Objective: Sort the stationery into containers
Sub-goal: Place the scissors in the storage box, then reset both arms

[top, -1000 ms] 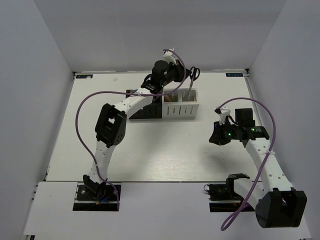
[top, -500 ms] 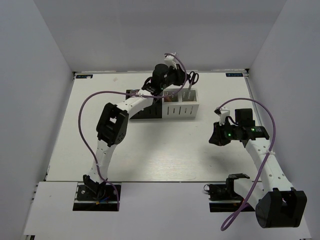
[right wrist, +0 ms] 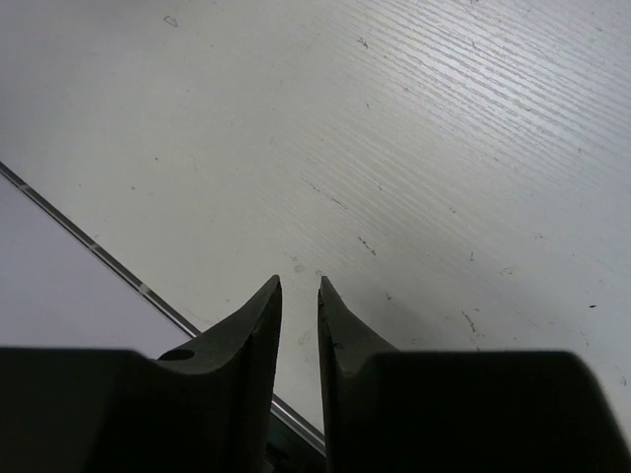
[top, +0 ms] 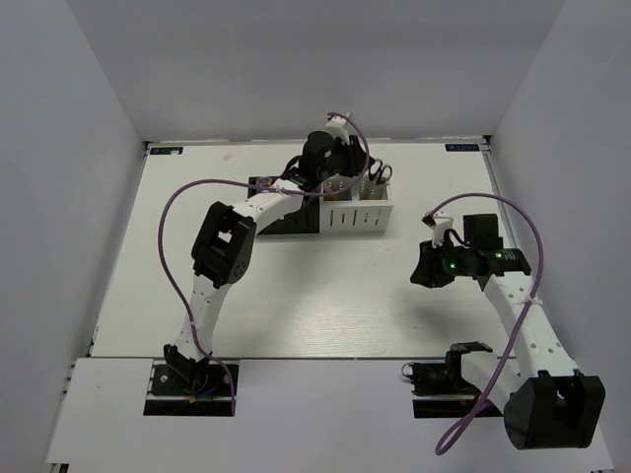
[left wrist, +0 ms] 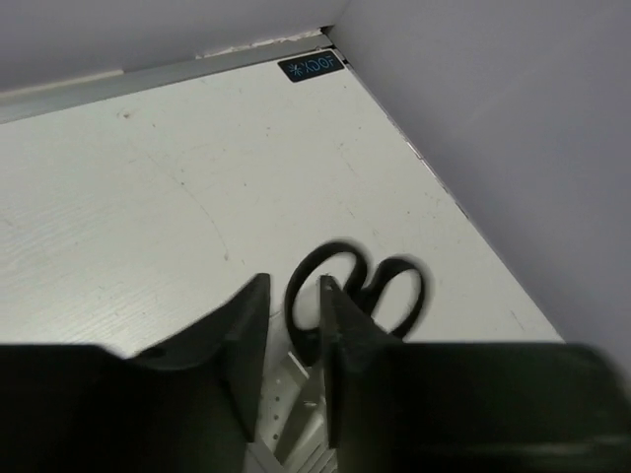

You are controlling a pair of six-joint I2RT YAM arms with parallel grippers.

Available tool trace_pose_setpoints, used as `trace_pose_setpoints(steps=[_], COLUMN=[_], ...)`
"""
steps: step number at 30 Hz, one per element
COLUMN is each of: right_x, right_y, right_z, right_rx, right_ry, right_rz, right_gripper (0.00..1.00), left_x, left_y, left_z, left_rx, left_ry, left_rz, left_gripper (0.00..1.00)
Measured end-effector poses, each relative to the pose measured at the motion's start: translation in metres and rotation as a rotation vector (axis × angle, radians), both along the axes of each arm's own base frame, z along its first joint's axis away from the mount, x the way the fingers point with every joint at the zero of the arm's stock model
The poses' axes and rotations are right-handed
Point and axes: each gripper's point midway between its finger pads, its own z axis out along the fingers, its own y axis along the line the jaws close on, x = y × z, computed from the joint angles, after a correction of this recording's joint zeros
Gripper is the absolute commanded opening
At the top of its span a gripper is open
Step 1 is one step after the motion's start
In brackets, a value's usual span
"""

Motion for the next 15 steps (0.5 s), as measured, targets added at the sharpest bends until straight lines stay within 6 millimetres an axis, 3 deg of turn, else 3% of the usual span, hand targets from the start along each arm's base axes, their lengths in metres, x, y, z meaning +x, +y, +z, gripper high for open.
trace_pose_setpoints(steps=[1, 4, 11, 13, 15], right_x=[0.0, 0.0, 0.0, 0.0, 0.0], right_y=[0.0, 0.0, 0.001, 0.001, 0.001], right_z=[0.0, 0.0, 0.0, 0.0, 0.001], right_rx=[0.0, 0.0, 0.003, 0.006, 0.005], right_ry=[0.0, 0.0, 0.0, 0.001, -0.002], right_rz=[0.0, 0.001, 0.002, 0.002, 0.006], right_gripper=[0.25, 0.28, 0.32, 0.51, 0.7], left_x=[-0.001, -0.004, -0.008, -0.009, -0.011], left_y=[0.0, 0.0, -0.001, -0.001, -0.002], left_z=[-0.003, -0.012, -0.021, -0.021, -0.019], left_rx=[0.009, 0.03, 0.069, 0.075, 0.08], left_ry=[0.001, 0.013, 0.018, 0.02, 0.019], left_rz=[-0.001, -0.007, -0.018, -0.02, -0.025], left_gripper=[0.5, 0.57, 0.59, 0.56, 0.46])
